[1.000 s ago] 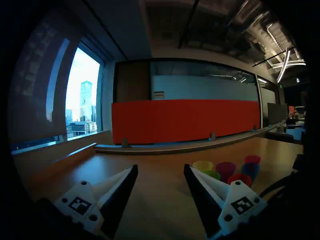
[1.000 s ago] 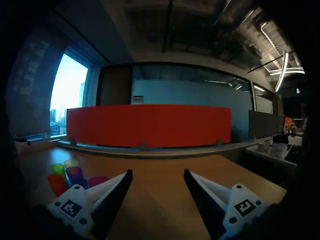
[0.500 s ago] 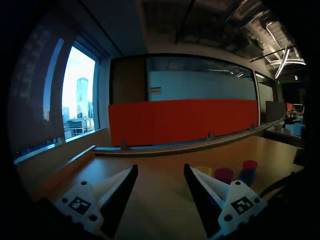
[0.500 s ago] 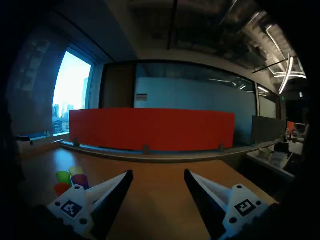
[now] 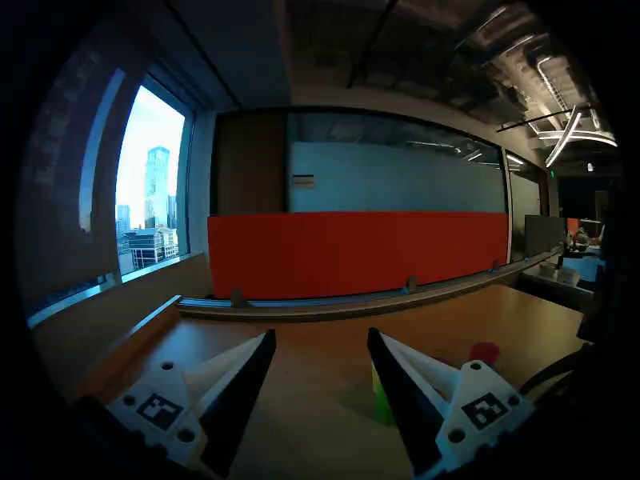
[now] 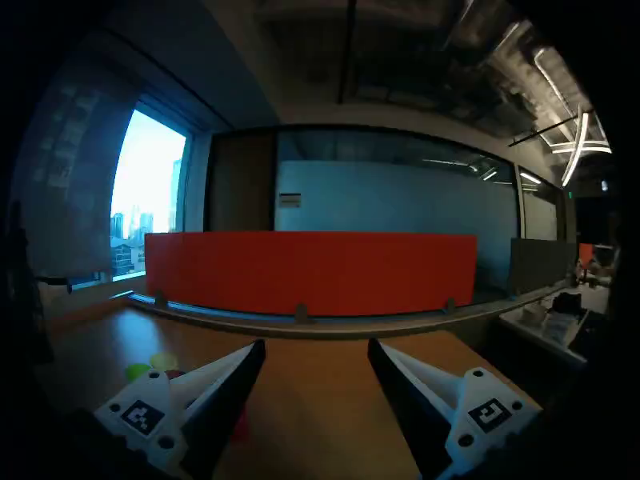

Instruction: Pour water

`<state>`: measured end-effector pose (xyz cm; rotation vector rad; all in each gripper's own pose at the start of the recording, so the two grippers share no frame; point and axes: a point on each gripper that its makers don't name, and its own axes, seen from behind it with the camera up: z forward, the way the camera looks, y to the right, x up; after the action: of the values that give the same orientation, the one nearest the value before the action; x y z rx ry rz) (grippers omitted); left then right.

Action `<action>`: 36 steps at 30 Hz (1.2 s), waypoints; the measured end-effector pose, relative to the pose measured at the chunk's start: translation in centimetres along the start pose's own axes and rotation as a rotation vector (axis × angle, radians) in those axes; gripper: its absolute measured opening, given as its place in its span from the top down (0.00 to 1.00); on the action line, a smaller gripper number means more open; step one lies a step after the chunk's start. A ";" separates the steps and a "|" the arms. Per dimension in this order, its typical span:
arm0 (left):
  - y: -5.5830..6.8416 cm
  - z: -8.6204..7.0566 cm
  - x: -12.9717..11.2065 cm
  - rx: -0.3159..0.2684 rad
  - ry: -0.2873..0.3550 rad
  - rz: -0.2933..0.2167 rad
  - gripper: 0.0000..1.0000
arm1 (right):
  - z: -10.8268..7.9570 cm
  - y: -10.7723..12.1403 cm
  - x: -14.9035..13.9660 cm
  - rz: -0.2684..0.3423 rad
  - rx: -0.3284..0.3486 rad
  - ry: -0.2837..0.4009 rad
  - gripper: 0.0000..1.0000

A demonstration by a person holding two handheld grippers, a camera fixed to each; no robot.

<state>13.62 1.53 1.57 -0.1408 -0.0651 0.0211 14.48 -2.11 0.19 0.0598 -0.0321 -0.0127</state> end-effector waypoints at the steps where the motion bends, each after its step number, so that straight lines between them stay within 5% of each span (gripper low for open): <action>1: 0.0 0.0 0.3 -0.002 0.002 -0.003 0.16 | 0.0 0.0 0.2 0.000 0.000 0.000 0.01; 21: 1.0 -1.0 1.4 -0.093 -0.001 -0.032 0.15 | -0.9 -1.4 0.8 -0.001 0.081 -0.007 0.01; 36: 4.4 -1.2 2.3 -0.248 0.012 0.022 0.15 | -1.7 -6.2 1.0 -0.067 0.262 -0.021 0.01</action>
<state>15.91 5.80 -0.14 -0.3891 -0.0538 0.0342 15.41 -8.19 -1.86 0.3230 -0.0525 -0.0758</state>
